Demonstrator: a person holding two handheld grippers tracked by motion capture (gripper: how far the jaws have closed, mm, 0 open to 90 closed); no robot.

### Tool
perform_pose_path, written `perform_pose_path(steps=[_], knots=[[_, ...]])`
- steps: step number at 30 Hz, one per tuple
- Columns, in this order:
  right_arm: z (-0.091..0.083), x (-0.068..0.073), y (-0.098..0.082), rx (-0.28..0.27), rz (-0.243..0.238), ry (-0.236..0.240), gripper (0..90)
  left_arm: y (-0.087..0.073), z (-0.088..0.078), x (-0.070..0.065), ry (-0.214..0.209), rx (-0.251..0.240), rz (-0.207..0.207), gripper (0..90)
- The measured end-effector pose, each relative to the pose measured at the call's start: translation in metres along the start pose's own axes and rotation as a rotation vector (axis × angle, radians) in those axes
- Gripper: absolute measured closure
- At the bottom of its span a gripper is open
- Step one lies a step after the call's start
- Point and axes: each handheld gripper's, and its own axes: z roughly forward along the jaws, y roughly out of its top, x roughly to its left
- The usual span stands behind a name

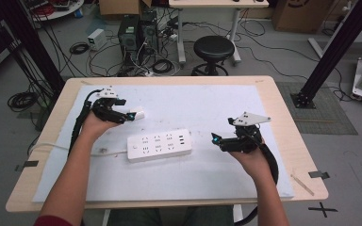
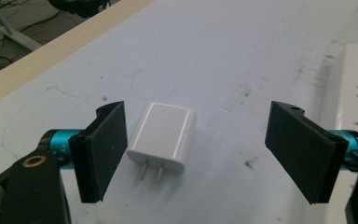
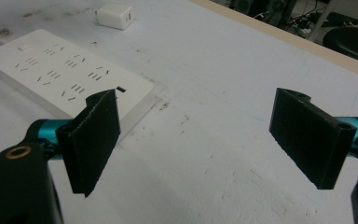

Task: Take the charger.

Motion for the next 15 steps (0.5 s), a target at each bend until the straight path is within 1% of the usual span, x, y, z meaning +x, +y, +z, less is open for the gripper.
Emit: perform_pose_path(steps=[1, 2, 3, 4, 5, 6, 7, 8, 10, 12, 13, 15], knots=[[0.001, 0.0, 0.0, -0.003, -0.011, 0.002, 16.3, -0.003, 0.004, 0.004, 0.0, -0.013, -0.018, 20.9], [0.001, 0.001, 0.0, 0.002, -0.005, -0.001, 16.4, -0.003, 0.004, 0.004, 0.0, -0.013, -0.018, 20.9], [0.001, 0.001, 0.0, 0.002, -0.005, -0.001, 16.4, -0.007, 0.008, 0.006, 0.01, -0.01, -0.03, 20.9], [0.002, 0.002, 0.0, 0.006, -0.011, 0.0, 16.4, -0.013, 0.016, 0.01, 0.005, 0.015, -0.035, 20.9], [0.002, 0.002, 0.0, 0.006, -0.011, 0.0, 16.4, -0.013, 0.016, 0.01, 0.005, 0.015, -0.035, 20.9], [0.003, 0.002, 0.0, 0.01, -0.015, 0.003, 16.4, -0.016, 0.019, 0.012, 0.003, 0.022, -0.039, 20.9], [0.004, 0.003, -0.001, 0.014, -0.007, 0.002, 16.3, -0.018, 0.023, 0.012, 0.001, 0.032, -0.04, 20.9], [0.005, 0.004, -0.001, 0.017, -0.018, 0.001, 16.4, -0.02, 0.026, 0.013, -0.001, 0.038, -0.041, 20.9], [0.007, 0.005, -0.001, 0.018, -0.017, 0.006, 16.4, -0.024, 0.034, 0.015, -0.003, 0.038, -0.036, 20.9], [0.007, 0.005, -0.001, 0.023, -0.017, 0.003, 16.4, -0.024, 0.037, 0.015, -0.001, 0.037, -0.03, 20.9], [0.008, 0.006, 0.0, 0.023, -0.023, 0.005, 16.3, -0.024, 0.039, 0.016, -0.008, 0.044, -0.029, 20.9], [0.008, 0.007, 0.0, 0.023, -0.022, 0.006, 16.4, -0.021, 0.044, 0.017, -0.004, 0.094, -0.001, 20.9]])
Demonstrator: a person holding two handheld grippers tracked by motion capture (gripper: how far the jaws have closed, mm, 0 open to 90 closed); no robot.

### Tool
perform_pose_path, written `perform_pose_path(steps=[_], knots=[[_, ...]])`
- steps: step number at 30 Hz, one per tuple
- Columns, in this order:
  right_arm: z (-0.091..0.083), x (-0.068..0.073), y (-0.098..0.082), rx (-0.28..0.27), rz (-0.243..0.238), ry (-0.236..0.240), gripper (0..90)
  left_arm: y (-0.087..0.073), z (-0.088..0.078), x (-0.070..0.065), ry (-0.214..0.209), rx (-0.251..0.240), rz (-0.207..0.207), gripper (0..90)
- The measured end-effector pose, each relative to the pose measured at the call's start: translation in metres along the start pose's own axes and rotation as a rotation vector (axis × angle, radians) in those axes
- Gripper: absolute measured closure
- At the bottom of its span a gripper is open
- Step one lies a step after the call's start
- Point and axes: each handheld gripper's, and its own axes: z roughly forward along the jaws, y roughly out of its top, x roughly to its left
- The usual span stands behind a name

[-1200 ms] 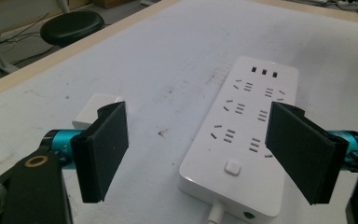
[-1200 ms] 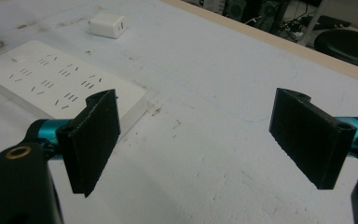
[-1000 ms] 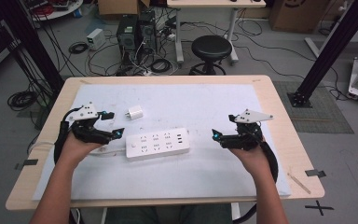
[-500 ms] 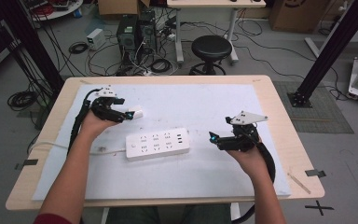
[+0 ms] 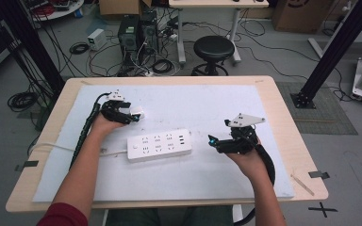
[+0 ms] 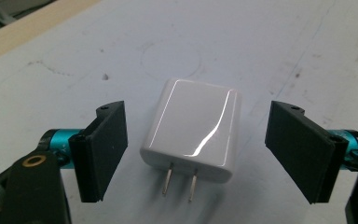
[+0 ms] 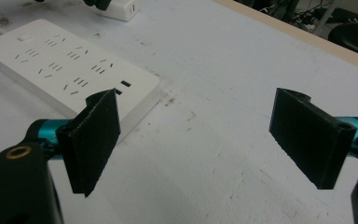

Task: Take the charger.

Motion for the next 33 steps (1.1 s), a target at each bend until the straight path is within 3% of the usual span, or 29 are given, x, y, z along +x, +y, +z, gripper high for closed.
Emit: perform_pose_path(steps=[3, 5, 6, 9, 11, 20, 24, 25, 28, 30, 32, 33], knots=[[-0.002, 0.001, 0.0, -0.002, -0.004, -0.005, 16.4, 0.004, 0.005, 0.002, -0.008, -0.01, 0.009, 21.0], [-0.004, 0.001, 0.0, 0.001, 0.0, -0.007, 16.3, 0.001, 0.008, 0.004, -0.016, 0.001, 0.006, 21.2], [-0.005, 0.0, -0.001, -0.003, -0.005, -0.009, 16.3, -0.002, 0.011, 0.005, -0.022, 0.029, 0.003, 21.3], [-0.006, -0.001, -0.003, 0.0, 0.004, -0.014, 16.4, -0.005, 0.013, 0.005, -0.031, 0.038, 0.0, 22.5], [-0.006, -0.002, -0.004, 0.001, 0.006, -0.016, 16.4, -0.004, 0.014, 0.005, -0.018, 0.034, 0.01, 28.3], [-0.003, -0.001, -0.006, 0.008, 0.003, -0.005, 16.4, -0.004, 0.014, 0.004, -0.047, 0.036, 0.03, 41.2], [-0.002, -0.001, -0.005, 0.011, 0.006, -0.004, 16.4, -0.003, 0.013, 0.002, -0.042, 0.042, 0.037, 42.3], [-0.003, -0.001, -0.005, 0.012, 0.006, -0.004, 16.4, -0.001, 0.012, 0.001, -0.024, 0.042, 0.039, 42.4], [-0.004, -0.001, -0.004, 0.011, 0.004, 0.0, 16.4, 0.001, 0.007, 0.0, -0.032, 0.039, 0.044, 42.4], [-0.005, -0.001, -0.003, 0.003, 0.003, 0.006, 16.4, 0.006, -0.002, -0.003, -0.024, 0.032, 0.046, 42.4], [-0.006, -0.001, -0.001, -0.004, 0.003, 0.014, 16.4, 0.013, -0.019, -0.011, -0.025, -0.005, 0.065, 42.4], [-0.007, 0.0, 0.0, -0.007, 0.003, 0.018, 16.4, 0.013, -0.019, -0.011, -0.025, -0.005, 0.065, 42.4]])
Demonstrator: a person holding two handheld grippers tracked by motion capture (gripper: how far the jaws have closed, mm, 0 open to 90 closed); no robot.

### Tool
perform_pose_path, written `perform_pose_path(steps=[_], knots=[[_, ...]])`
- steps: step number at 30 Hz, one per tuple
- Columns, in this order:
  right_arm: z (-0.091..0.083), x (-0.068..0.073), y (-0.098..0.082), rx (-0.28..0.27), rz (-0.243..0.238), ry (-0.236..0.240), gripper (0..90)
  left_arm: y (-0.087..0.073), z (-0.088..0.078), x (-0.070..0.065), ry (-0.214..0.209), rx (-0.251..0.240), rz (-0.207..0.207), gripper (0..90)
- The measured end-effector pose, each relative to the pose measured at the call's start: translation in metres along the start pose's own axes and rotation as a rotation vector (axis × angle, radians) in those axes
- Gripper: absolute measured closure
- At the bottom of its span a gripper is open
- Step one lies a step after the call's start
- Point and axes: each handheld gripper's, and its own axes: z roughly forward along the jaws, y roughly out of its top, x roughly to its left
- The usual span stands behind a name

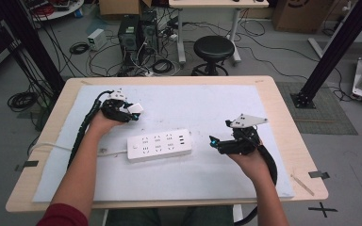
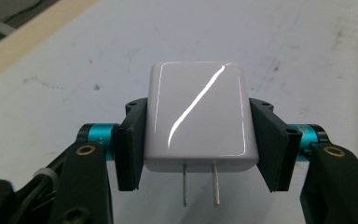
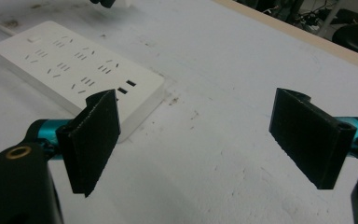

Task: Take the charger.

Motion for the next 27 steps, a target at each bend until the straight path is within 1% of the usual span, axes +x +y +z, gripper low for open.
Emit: perform_pose_path(steps=[1, 2, 3, 4, 5, 6, 7, 8, 9, 10, 11, 12, 13, 14, 16, 17, 18, 20, 21, 22, 23, 24, 25, 26, 27], knots=[[0.0, 0.001, 0.0, -0.004, 0.0, 0.002, 16.4, 0.003, -0.007, -0.003, 0.002, -0.012, 0.012, 42.4], [-0.001, 0.001, 0.001, -0.004, 0.0, 0.008, 16.4, 0.008, -0.022, -0.011, 0.001, -0.043, 0.026, 42.4], [-0.001, 0.001, 0.001, -0.006, -0.001, 0.016, 16.4, 0.01, -0.029, -0.015, 0.0, -0.054, 0.035, 42.4], [-0.001, 0.001, 0.001, -0.006, -0.001, 0.016, 16.4, 0.01, -0.029, -0.015, 0.0, -0.054, 0.035, 42.4], [-0.002, 0.001, 0.001, -0.008, -0.004, 0.022, 16.4, 0.012, -0.036, -0.019, -0.003, -0.067, 0.039, 42.4], [-0.003, 0.002, 0.0, -0.006, -0.008, 0.029, 16.4, 0.015, -0.05, -0.029, -0.001, -0.086, 0.045, 42.4], [-0.003, 0.003, 0.0, -0.011, -0.008, 0.035, 16.4, 0.016, -0.056, -0.034, 0.0, -0.091, 0.053, 42.4], [-0.004, 0.004, 0.0, -0.011, -0.005, 0.04, 16.4, 0.016, -0.056, -0.034, 0.0, -0.091, 0.053, 42.4], [-0.005, 0.004, 0.0, -0.014, -0.009, 0.047, 16.4, 0.018, -0.062, -0.04, -0.002, -0.094, 0.061, 42.4], [-0.005, 0.005, 0.001, -0.018, -0.01, 0.055, 16.4, 0.02, -0.073, -0.051, -0.006, -0.109, 0.073, 42.4], [-0.005, 0.005, 0.001, -0.014, -0.006, 0.057, 16.4, 0.021, -0.078, -0.057, -0.01, -0.117, 0.08, 42.4], [-0.005, 0.005, 0.001, -0.014, -0.01, 0.06, 16.3, 0.021, -0.078, -0.057, -0.01, -0.117, 0.08, 42.4], [-0.005, 0.005, 0.001, -0.014, -0.01, 0.06, 16.3, 0.021, -0.082, -0.063, -0.014, -0.125, 0.091, 42.4], [-0.006, 0.006, 0.002, -0.015, -0.011, 0.073, 16.4, 0.022, -0.086, -0.068, -0.022, -0.132, 0.099, 42.4], [-0.006, 0.007, 0.002, -0.013, -0.01, 0.074, 16.4, 0.021, -0.092, -0.079, -0.057, -0.156, 0.101, 42.4], [-0.006, 0.008, 0.002, -0.016, -0.01, 0.074, 16.4, 0.021, -0.096, -0.089, -0.075, -0.161, 0.111, 42.4], [-0.006, 0.008, 0.001, -0.015, -0.014, 0.077, 16.4, 0.021, -0.096, -0.089, -0.075, -0.161, 0.111, 42.4], [-0.006, 0.01, 0.001, -0.014, -0.014, 0.081, 16.4, 0.02, -0.1, -0.098, -0.085, -0.167, 0.138, 42.4], [-0.006, 0.011, 0.001, -0.019, -0.018, 0.081, 16.4, 0.019, -0.103, -0.106, -0.098, -0.168, 0.158, 42.4], [-0.006, 0.011, 0.001, -0.019, -0.018, 0.081, 16.4, 0.019, -0.103, -0.106, -0.098, -0.168, 0.158, 42.4], [-0.005, 0.012, 0.001, -0.017, -0.015, 0.088, 16.4, 0.018, -0.104, -0.113, -0.125, -0.172, 0.165, 42.4], [-0.005, 0.013, 0.001, -0.016, -0.012, 0.089, 16.4, 0.017, -0.105, -0.117, -0.129, -0.168, 0.174, 42.4], [-0.005, 0.013, 0.001, -0.016, -0.012, 0.089, 16.4, 0.017, -0.105, -0.117, -0.129, -0.168, 0.174, 42.4], [-0.005, 0.013, 0.001, -0.013, -0.005, 0.091, 16.4, 0.016, -0.104, -0.122, -0.138, -0.163, 0.184, 42.4], [-0.004, 0.013, 0.001, -0.012, -0.002, 0.09, 16.4, 0.016, -0.104, -0.122, -0.138, -0.163, 0.184, 42.4]])
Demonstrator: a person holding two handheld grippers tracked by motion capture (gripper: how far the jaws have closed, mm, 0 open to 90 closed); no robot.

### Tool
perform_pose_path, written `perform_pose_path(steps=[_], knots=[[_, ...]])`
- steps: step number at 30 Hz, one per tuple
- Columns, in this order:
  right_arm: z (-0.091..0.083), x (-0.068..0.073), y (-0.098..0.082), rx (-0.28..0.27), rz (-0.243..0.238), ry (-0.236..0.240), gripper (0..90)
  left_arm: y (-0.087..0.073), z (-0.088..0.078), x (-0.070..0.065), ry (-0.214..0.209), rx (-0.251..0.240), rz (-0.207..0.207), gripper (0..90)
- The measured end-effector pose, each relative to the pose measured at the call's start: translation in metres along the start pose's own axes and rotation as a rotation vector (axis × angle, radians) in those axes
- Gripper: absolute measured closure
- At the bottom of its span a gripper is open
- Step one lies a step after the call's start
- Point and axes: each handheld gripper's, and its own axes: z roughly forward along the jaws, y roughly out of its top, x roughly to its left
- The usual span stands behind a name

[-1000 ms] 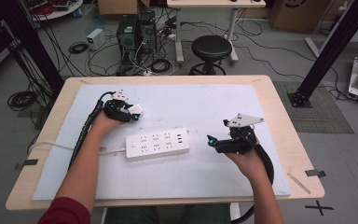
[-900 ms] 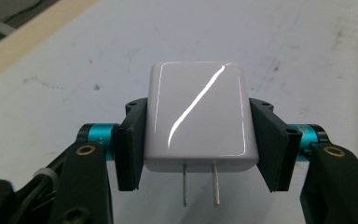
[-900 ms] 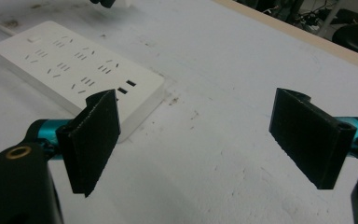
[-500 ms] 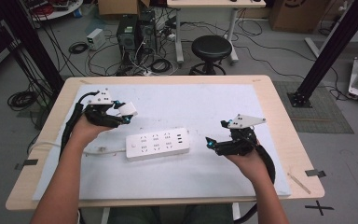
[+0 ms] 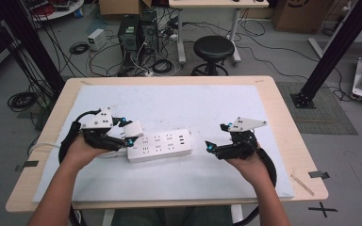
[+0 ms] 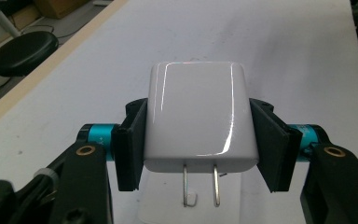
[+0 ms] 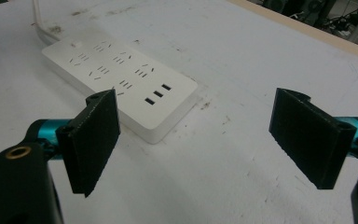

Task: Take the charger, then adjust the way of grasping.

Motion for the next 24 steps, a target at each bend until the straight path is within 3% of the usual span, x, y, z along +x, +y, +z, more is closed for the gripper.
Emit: perform_pose_path(steps=[7, 13, 17, 19, 20, 21, 24], knots=[[0.005, 0.001, 0.004, -0.003, 0.01, 0.023, 16.4, -0.001, 0.011, -0.015, -0.016, 0.022, 0.038, 42.4], [0.016, 0.01, 0.005, 0.009, 0.017, 0.069, 16.4, -0.001, 0.028, -0.034, -0.045, 0.009, 0.081, 42.4], [0.027, 0.017, 0.006, 0.024, 0.058, 0.118, 16.3, 0.002, 0.04, -0.05, -0.056, -0.003, 0.144, 42.4], [0.035, 0.021, 0.005, 0.019, 0.102, 0.173, 16.4, 0.004, 0.044, -0.058, -0.037, -0.009, 0.185, 42.4], [0.035, 0.021, 0.005, 0.019, 0.102, 0.173, 16.4, 0.006, 0.046, -0.061, -0.029, -0.009, 0.205, 42.4], [0.039, 0.024, 0.003, 0.013, 0.138, 0.216, 16.4, 0.008, 0.047, -0.065, -0.017, -0.015, 0.223, 42.4], [0.045, 0.028, 0.001, 0.007, 0.178, 0.263, 16.4, 0.014, 0.054, -0.077, 0.012, -0.026, 0.291, 42.4]])
